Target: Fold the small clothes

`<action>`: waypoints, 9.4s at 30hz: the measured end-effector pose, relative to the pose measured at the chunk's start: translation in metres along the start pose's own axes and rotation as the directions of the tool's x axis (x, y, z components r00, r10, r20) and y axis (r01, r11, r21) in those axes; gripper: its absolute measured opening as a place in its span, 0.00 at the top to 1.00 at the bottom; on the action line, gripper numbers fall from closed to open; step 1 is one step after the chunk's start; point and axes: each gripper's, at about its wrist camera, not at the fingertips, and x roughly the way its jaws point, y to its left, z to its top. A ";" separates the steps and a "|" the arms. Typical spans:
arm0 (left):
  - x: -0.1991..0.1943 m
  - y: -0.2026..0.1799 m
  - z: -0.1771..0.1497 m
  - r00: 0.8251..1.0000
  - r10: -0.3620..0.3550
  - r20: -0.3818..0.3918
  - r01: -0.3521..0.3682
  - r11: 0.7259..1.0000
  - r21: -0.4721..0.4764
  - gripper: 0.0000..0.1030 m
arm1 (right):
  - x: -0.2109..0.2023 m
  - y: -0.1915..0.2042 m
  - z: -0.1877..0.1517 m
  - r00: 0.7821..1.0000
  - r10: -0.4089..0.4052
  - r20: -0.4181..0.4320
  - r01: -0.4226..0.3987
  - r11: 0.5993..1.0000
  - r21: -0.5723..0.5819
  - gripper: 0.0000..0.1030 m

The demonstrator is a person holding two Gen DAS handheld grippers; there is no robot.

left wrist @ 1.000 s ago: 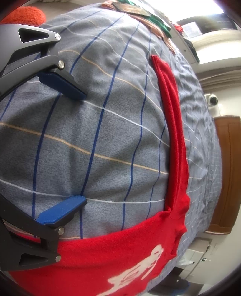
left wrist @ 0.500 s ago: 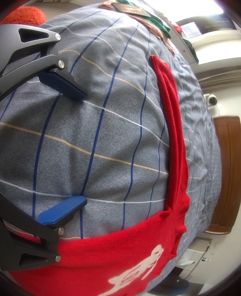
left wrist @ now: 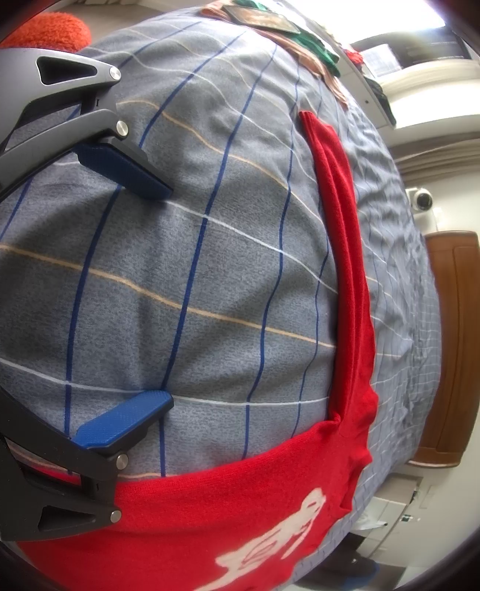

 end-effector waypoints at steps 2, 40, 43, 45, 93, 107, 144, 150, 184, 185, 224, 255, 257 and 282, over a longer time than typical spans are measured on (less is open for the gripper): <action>0.000 0.000 0.000 1.000 0.000 0.000 0.000 1.000 0.000 0.00 | 0.000 0.000 0.000 1.000 0.000 0.000 0.000 1.000 0.000 0.14; 0.000 0.000 0.000 1.000 0.002 0.001 -0.002 1.000 -0.001 0.00 | 0.000 0.001 0.000 1.000 -0.001 0.001 0.001 1.000 -0.001 0.14; 0.000 -0.001 0.000 1.000 0.002 0.001 -0.002 1.000 -0.001 0.00 | 0.000 0.001 0.000 1.000 -0.001 0.001 0.001 1.000 -0.001 0.14; 0.000 0.000 0.000 1.000 0.002 0.001 -0.002 1.000 -0.001 0.00 | 0.000 0.001 0.000 1.000 -0.001 0.001 0.001 1.000 -0.001 0.14; -0.001 -0.001 -0.001 1.000 0.004 0.006 -0.004 1.000 -0.003 0.00 | 0.000 0.002 0.000 1.000 -0.003 0.002 0.003 1.000 -0.003 0.14; -0.002 -0.004 -0.001 1.000 0.013 0.022 -0.013 1.000 0.000 0.00 | 0.000 0.002 0.000 1.000 -0.004 0.002 0.004 1.000 -0.003 0.14; -0.003 -0.003 -0.004 0.999 -0.010 0.039 0.010 1.000 0.015 0.00 | 0.049 -0.220 0.066 0.934 0.333 0.127 -0.274 0.443 0.854 0.28; -0.004 -0.003 -0.005 0.999 -0.004 0.045 0.003 1.000 0.017 0.00 | 0.080 -0.239 0.073 0.948 0.291 0.131 -0.227 0.325 0.918 0.43; -0.004 -0.005 -0.006 0.999 -0.005 0.054 0.004 1.000 0.016 0.00 | 0.083 0.212 0.148 0.525 0.786 -0.327 -0.750 0.608 0.258 0.38; -0.005 -0.005 -0.006 0.998 -0.003 0.055 0.002 1.000 0.016 0.00 | 0.079 0.193 0.147 0.551 0.770 -0.322 -0.739 0.630 0.240 0.38; -0.003 -0.008 -0.005 0.999 0.022 0.029 -0.023 0.998 0.057 0.01 | 0.063 -0.064 0.062 0.920 0.392 -0.011 -0.380 0.899 0.219 0.31; -0.004 -0.009 -0.005 0.999 0.026 0.027 -0.028 0.998 0.057 0.01 | 0.064 -0.062 0.064 0.921 0.388 -0.013 -0.376 0.901 0.217 0.31; -0.004 -0.009 -0.005 0.999 0.026 0.027 -0.028 0.998 0.057 0.01 | 0.064 -0.062 0.064 0.921 0.388 -0.013 -0.376 0.901 0.217 0.31; -0.005 -0.009 -0.006 0.999 0.027 0.028 -0.028 0.998 0.056 0.01 | 0.064 -0.064 0.064 0.923 0.383 -0.016 -0.371 0.904 0.214 0.31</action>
